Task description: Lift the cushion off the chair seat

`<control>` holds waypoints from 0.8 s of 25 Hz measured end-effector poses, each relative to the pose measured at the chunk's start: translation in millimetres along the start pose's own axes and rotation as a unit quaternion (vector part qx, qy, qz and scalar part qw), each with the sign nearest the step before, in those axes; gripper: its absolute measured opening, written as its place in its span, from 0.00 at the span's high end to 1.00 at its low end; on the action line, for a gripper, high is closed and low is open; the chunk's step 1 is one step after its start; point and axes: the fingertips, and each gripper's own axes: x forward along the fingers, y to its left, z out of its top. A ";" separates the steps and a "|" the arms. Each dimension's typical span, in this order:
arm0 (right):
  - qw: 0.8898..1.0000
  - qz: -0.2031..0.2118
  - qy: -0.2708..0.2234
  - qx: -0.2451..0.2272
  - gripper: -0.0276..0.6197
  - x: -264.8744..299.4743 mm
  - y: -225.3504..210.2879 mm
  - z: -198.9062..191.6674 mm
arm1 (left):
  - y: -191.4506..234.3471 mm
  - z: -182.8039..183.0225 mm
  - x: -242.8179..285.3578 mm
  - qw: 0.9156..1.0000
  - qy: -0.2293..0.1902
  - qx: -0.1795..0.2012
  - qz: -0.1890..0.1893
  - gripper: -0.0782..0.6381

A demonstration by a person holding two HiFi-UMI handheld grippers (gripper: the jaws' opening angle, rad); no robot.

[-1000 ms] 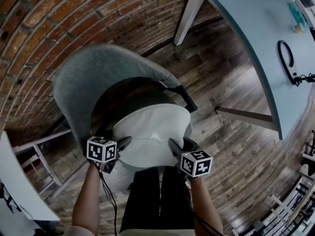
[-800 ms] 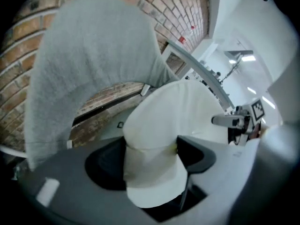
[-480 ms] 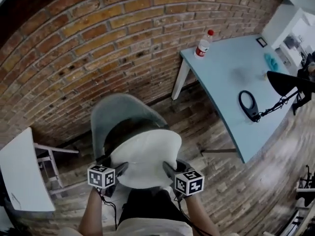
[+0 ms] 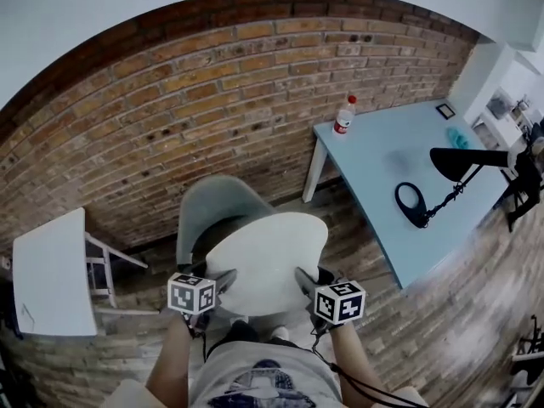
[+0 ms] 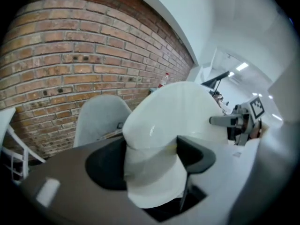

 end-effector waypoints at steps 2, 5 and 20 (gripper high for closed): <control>1.000 0.002 -0.006 -0.003 0.72 -11.7 0.8 2.8 | -11.4 4.3 -6.4 1.000 -0.008 0.010 0.009 0.43; 1.000 0.002 -0.019 -0.011 0.72 -27.6 -1.6 12.2 | -25.6 13.7 -14.4 1.000 -0.023 0.019 0.009 0.43; 0.999 0.014 -0.038 -0.031 0.73 -51.8 1.3 34.5 | -48.1 34.0 -34.9 0.998 -0.053 0.032 0.013 0.43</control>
